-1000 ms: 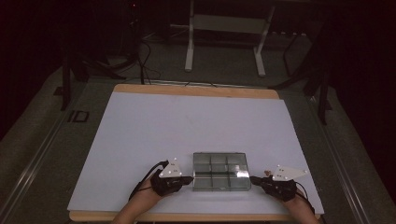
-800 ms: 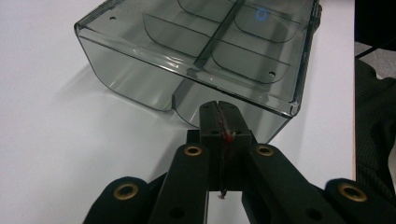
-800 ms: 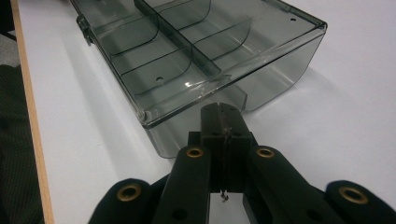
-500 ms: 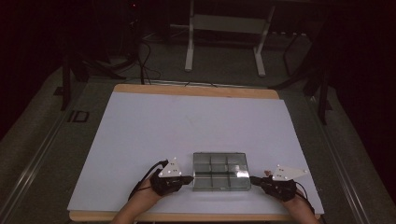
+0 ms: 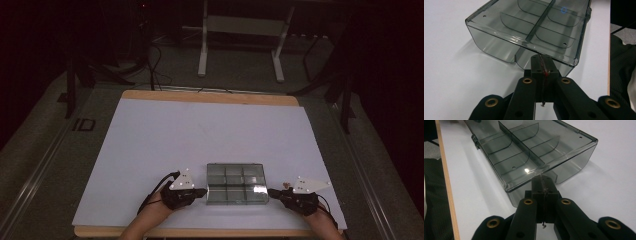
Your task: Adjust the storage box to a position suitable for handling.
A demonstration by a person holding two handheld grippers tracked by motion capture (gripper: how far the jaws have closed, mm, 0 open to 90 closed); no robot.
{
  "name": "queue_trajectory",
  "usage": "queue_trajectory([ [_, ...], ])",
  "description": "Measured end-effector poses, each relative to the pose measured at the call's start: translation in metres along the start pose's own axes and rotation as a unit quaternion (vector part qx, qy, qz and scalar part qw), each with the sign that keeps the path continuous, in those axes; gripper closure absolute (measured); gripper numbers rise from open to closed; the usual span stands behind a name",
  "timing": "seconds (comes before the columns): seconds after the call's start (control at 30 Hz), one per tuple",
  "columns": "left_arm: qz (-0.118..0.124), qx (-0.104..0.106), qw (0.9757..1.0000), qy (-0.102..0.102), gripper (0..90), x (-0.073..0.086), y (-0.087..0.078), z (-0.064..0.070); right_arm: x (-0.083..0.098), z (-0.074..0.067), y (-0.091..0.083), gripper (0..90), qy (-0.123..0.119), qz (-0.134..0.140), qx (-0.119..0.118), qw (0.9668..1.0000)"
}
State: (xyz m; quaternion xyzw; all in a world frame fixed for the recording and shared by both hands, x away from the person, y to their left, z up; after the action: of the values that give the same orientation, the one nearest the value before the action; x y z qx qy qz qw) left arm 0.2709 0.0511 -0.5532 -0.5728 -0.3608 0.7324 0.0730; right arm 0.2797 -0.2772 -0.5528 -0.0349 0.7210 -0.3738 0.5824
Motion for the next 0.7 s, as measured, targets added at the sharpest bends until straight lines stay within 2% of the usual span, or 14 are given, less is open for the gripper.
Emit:
queue_trajectory([
  [0.13, 0.0, 0.001, 1.0, -0.001, 90.0, -0.0001, -0.0001, -0.0002, -0.0001, 0.0, 0.0, 90.0, 0.001, 0.0, -0.001, 1.0],
  [0.23, 0.01, 0.006, 0.9999, -0.001, 90.0, -0.0029, -0.0009, 0.0022, -0.0013, -0.001, -0.0013, 90.0, 0.005, 0.008, -0.012, 0.9999],
  [0.3, 0.009, 0.0, 0.9999, 0.01, 89.9, -0.0059, -0.0014, 0.0042, -0.0031, -0.0021, -0.0017, 90.0, -0.001, 0.008, -0.009, 0.9999],
  [0.4, 0.01, -0.006, 0.9999, 0.009, 89.4, -0.0077, -0.0015, 0.0023, -0.0063, -0.0021, -0.0018, 89.8, -0.003, 0.011, -0.006, 0.9999],
  [0.43, 0.01, -0.006, 0.9999, 0.009, 87.1, -0.0077, -0.0015, 0.0023, -0.0063, -0.0021, -0.0018, 89.8, -0.003, 0.011, -0.006, 0.9999],
  [0.47, 0.013, -0.009, 0.9999, 0.001, 83.6, -0.0075, -0.0016, 0.0003, -0.0078, -0.0016, -0.0019, 86.6, -0.006, 0.011, 0.001, 0.9999],
  [0.53, 0.017, -0.009, 0.9998, -0.001, 79.7, -0.0076, -0.0021, -0.0008, -0.0081, -0.0005, -0.002, 82.2, -0.005, 0.013, 0.007, 0.9999],
  [0.7, 0.021, -0.012, 0.9997, -0.003, 72.4, -0.0084, -0.0026, -0.0015, -0.0093, 0.0012, -0.0034, 79.2, -0.004, 0.018, 0.012, 0.9998],
])
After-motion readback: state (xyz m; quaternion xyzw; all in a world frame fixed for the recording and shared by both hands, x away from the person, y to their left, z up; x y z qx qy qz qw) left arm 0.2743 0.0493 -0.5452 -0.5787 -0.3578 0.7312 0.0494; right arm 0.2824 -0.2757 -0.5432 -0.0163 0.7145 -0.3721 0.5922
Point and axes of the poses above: each handheld gripper's, and its own axes: y roughly forward along the jaws, x roughly out of its underside, z roughly to its right, the point moved 5 cm from there along y, roughly forward along the jaws, and after that the axes turned 1 degree about -z, right-handed, at the moved point
